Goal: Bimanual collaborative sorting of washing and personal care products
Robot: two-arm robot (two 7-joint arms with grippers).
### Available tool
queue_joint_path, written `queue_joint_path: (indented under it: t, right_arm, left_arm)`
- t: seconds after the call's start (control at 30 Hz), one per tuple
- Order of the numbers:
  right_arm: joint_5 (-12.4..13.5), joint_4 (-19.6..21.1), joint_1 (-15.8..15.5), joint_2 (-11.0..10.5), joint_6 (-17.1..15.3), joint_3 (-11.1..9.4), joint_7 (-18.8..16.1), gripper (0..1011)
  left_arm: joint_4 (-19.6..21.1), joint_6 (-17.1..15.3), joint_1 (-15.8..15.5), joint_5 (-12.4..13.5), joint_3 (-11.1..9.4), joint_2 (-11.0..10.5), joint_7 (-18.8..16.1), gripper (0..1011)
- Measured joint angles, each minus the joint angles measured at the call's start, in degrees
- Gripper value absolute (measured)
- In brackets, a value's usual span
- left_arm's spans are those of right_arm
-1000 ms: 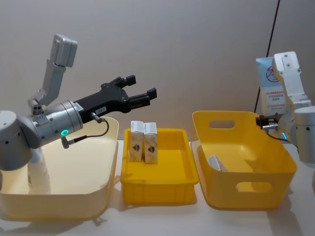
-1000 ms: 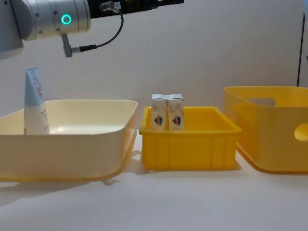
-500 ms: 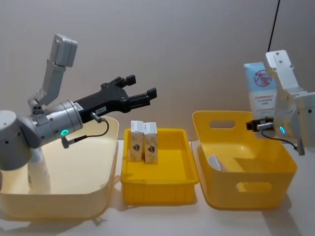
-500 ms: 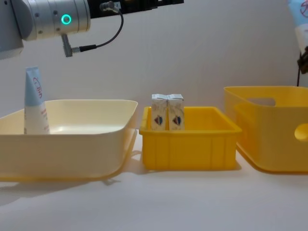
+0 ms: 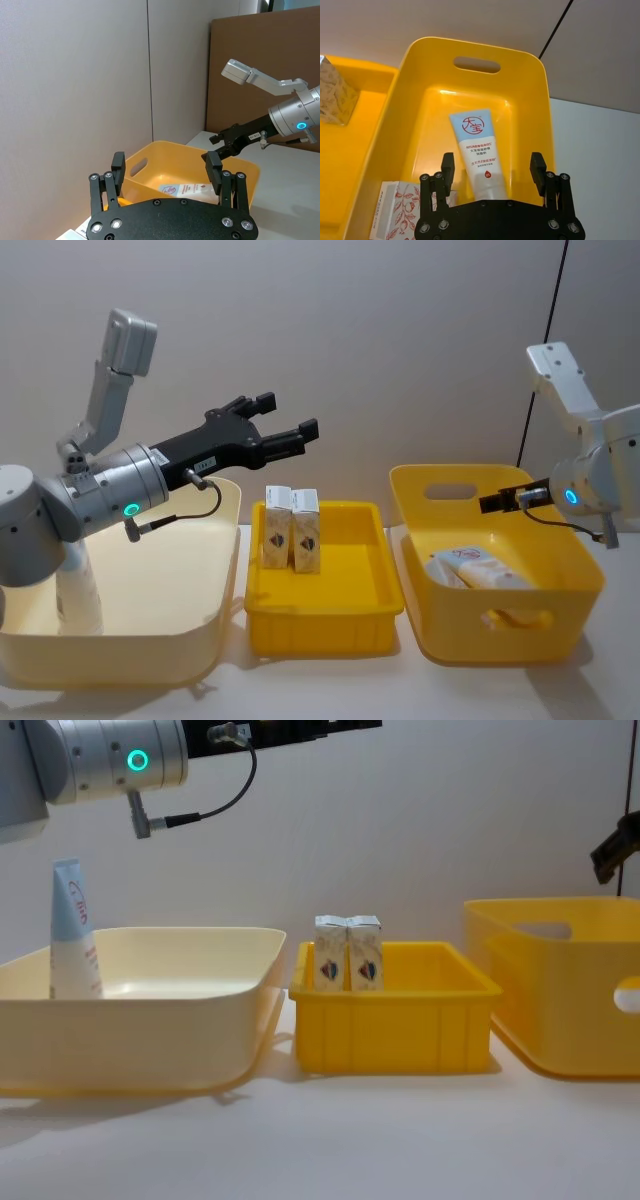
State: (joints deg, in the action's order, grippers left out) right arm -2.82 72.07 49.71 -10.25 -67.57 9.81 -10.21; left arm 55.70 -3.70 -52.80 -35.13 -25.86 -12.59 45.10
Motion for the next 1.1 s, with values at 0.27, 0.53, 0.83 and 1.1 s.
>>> queue_joint_path:
  t: [0.27,0.53,0.83,1.1]
  right_arm:
    - [0.33,-0.28,0.55,-0.32,-1.12,0.42,-1.13,1001]
    - [0.51,-0.42,0.84,-0.49,-1.79,0.65,-1.72,1001]
    - [0.59,-0.49,1.01,-0.59,-2.11,0.78,-2.08,1001]
    - [0.63,-0.53,1.07,-0.62,-2.27,0.83,-2.20,1001]
  left_arm:
    - [0.00,0.00,0.00,0.00,0.00,0.00,0.00,1000]
    - [0.00,0.00,0.00,0.00,0.00,0.00,0.00,1000]
    - [0.00,0.00,0.00,0.00,0.00,0.00,0.00,1000]
    - [0.00,0.00,0.00,0.00,0.00,0.00,0.00,999]
